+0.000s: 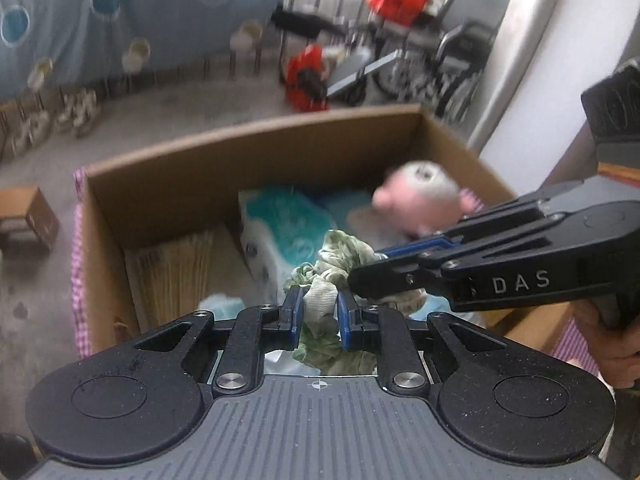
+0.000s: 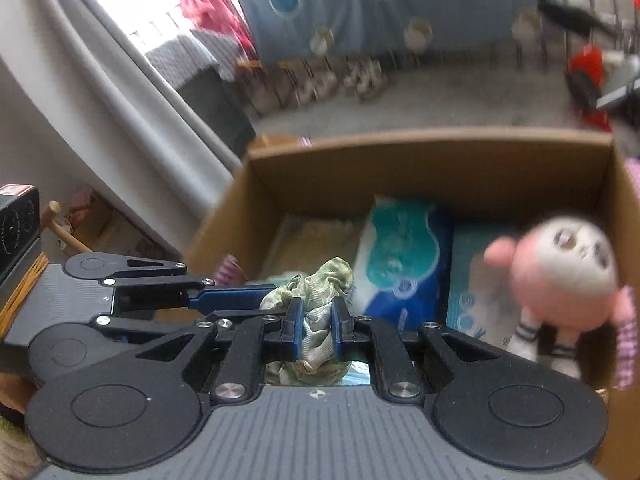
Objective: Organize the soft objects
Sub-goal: 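Lower the scrunchie into the box and open the right gripper, then move the right gripper to the white tape roll and grasp it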
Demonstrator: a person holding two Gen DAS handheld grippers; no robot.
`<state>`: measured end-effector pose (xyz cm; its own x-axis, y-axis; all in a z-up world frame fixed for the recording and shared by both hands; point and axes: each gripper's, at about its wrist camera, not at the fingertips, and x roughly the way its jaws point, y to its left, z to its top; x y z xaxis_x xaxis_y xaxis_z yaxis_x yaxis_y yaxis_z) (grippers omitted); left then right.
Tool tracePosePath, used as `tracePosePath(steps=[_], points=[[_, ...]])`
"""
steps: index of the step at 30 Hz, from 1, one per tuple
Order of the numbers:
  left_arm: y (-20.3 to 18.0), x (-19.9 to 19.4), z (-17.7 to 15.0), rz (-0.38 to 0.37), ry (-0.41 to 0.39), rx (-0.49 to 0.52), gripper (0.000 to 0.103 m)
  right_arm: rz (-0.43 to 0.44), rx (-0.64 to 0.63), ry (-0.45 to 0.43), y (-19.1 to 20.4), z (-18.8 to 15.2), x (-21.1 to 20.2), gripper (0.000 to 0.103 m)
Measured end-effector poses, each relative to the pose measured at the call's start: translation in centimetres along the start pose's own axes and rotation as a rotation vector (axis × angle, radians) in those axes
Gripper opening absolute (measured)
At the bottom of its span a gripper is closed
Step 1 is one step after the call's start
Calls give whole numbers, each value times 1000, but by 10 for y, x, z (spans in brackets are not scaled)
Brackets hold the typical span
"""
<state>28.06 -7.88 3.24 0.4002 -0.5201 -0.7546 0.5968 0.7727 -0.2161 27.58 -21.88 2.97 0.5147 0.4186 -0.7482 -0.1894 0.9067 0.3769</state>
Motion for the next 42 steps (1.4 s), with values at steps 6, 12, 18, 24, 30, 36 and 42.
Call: tracePosePath(steps=[6,12,18,24,30,36,42], points=[[10,20,-2,-5,99,-22,19,-22,27,82,-17,0,26,17],[14,43,1,21,165,-33,55,-56,63,136,-25,-3,40,21],[13,26,1,49,93,-33,90,-24,114,50,-32,-3,16,65],[13,-4,3,46,5,-62,98,4,136,-77,-32,-4,-31,65],[9,-50,2,47,-105,-65,99,-11,111,-249,-15,-28,-105,67],[0,-108,-22,-50,-270,-90,102,-102,-26,-456,23,-85,-192,103],[-19,-138,-56,-231,-305,-133,103,-347,-150,-468,46,-141,-245,103]])
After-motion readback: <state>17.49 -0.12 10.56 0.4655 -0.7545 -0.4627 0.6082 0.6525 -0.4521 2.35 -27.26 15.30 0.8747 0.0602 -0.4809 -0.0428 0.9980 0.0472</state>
